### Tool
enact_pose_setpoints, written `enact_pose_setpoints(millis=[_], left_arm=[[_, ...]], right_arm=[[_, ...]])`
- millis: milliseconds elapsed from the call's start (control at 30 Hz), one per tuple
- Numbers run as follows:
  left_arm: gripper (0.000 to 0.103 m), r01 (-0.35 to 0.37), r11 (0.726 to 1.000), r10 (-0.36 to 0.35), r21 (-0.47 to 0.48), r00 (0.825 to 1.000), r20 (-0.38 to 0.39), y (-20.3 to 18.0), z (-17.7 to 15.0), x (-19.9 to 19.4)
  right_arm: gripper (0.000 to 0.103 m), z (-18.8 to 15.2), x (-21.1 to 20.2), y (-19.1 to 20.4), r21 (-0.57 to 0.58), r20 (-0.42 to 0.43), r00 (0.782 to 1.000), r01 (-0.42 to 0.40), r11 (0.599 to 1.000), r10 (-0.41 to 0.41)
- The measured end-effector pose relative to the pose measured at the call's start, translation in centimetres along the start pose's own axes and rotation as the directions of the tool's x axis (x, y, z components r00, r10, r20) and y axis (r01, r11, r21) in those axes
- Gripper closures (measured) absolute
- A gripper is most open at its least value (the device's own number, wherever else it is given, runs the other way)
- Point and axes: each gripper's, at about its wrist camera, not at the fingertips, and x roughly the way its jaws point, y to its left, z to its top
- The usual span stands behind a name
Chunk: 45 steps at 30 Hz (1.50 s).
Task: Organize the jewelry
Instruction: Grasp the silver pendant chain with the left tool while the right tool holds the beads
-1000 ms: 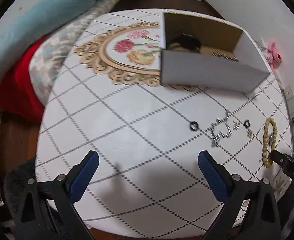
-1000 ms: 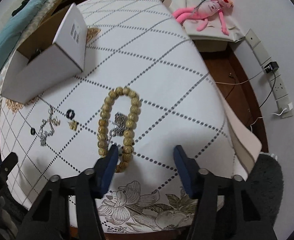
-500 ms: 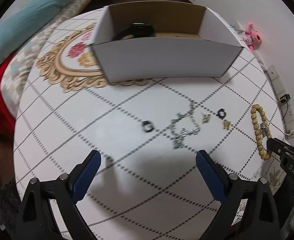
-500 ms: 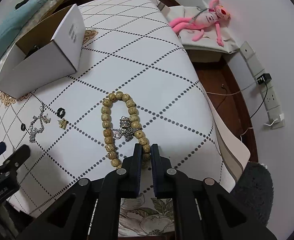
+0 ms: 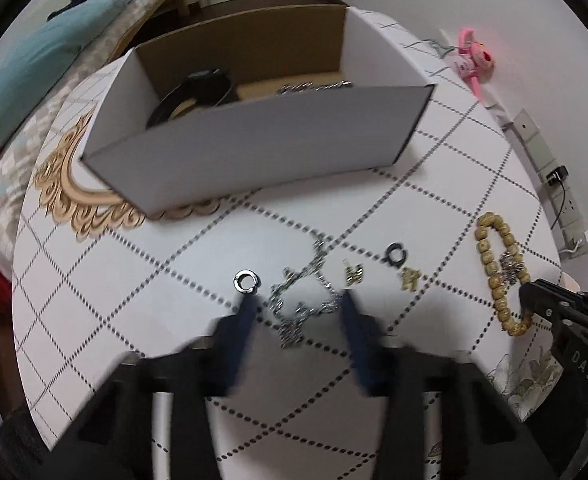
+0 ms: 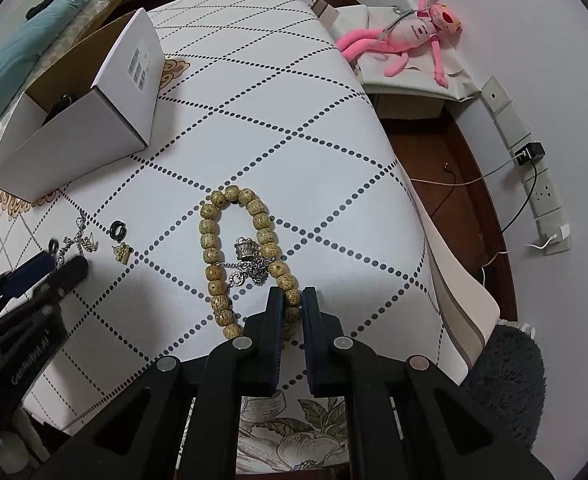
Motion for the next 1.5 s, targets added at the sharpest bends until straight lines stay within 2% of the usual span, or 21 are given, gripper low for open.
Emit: enact_pose_setpoints(millis=[33, 200, 267, 500, 867, 933, 967, 1000, 1067, 1167, 1233, 1333, 1367, 1400, 1500], left_arm=[[0.093, 0.004, 1.000, -0.004, 0.011, 1.000, -0.001, -0.2, 0.2, 0.0], [0.094, 0.022, 1.000, -0.022, 0.009, 1.000, -0.003, 0.2, 0.4, 0.0], [0.102, 0.029, 1.000, -0.029, 0.003, 1.000, 0.007, 0.5, 0.3, -0.4], [0.103, 0.108, 0.993, -0.108, -0.057, 0.994, 0.002, 1.8, -0.4, -1.8], [0.102, 0.224, 0.961, -0.211, -0.160, 0.973, 0.096, 5.7, -0.2, -5.9], [0.099, 0.240, 0.956, -0.229, -0.170, 0.970, 0.081, 5.8, -0.1, -5.3], [0.094, 0.240, 0.955, -0.233, -0.173, 0.971, 0.061, 5.5, 0.1, -4.6], [0.079, 0.230, 0.958, -0.226, -0.170, 0.973, 0.038, 5.2, 0.1, -3.8], [0.058, 0.203, 0.967, -0.204, -0.157, 0.979, 0.012, 4.5, 0.0, -2.4], [0.058, 0.168, 0.979, -0.173, -0.112, 0.984, -0.037, 3.3, -0.5, -0.6], [0.058, 0.111, 0.993, -0.112, -0.049, 0.994, -0.011, 2.1, -0.8, -0.6], [0.060, 0.019, 0.998, -0.019, 0.055, 1.000, 0.002, 0.1, -1.1, -0.3], [0.073, 0.024, 0.997, -0.026, 0.072, 0.999, 0.020, -0.2, -1.1, -0.4], [0.093, 0.023, 0.996, -0.025, 0.084, 0.999, 0.027, -0.5, -1.1, -0.4], [0.099, 0.034, 0.996, -0.036, 0.086, 0.999, 0.018, -0.7, -0.7, -0.3]], right_arm=[[0.093, 0.0, 0.0, 0.1, -0.002, 0.000, 1.000, 0.001, 1.000, -0.001], [0.093, -0.2, -0.1, 0.0, 0.003, 0.008, 1.000, -0.017, 1.000, 0.017], [0.094, -0.4, -0.2, -0.2, 0.013, 0.010, 0.999, -0.039, 0.999, 0.039], [0.094, -0.7, -1.7, -0.7, 0.060, 0.020, 0.989, -0.149, 0.987, 0.148], [0.094, -0.3, -4.1, -0.2, 0.066, 0.059, 0.972, -0.230, 0.971, 0.226], [0.094, -0.2, -3.7, -0.3, 0.069, 0.053, 0.973, -0.228, 0.971, 0.225], [0.094, 0.0, -3.3, -0.5, 0.073, 0.048, 0.973, -0.227, 0.971, 0.224], [0.094, -0.1, -3.1, -0.6, 0.077, 0.044, 0.974, -0.224, 0.972, 0.221], [0.094, -0.1, -2.7, -0.8, 0.085, 0.037, 0.975, -0.220, 0.972, 0.217], [0.094, -0.3, -2.4, -1.3, 0.096, 0.032, 0.978, -0.211, 0.973, 0.208], [0.094, -0.3, -2.1, -1.5, 0.105, 0.029, 0.978, -0.207, 0.973, 0.205], [0.094, -0.4, -1.6, -1.7, 0.113, 0.018, 0.980, -0.201, 0.973, 0.200], [0.094, -0.5, -1.5, -1.7, 0.113, 0.016, 0.980, -0.201, 0.973, 0.200], [0.094, -0.5, -1.5, -1.7, 0.113, 0.015, 0.979, -0.202, 0.973, 0.201], [0.094, -0.5, -1.6, -1.5, 0.111, 0.018, 0.977, -0.212, 0.971, 0.211]])
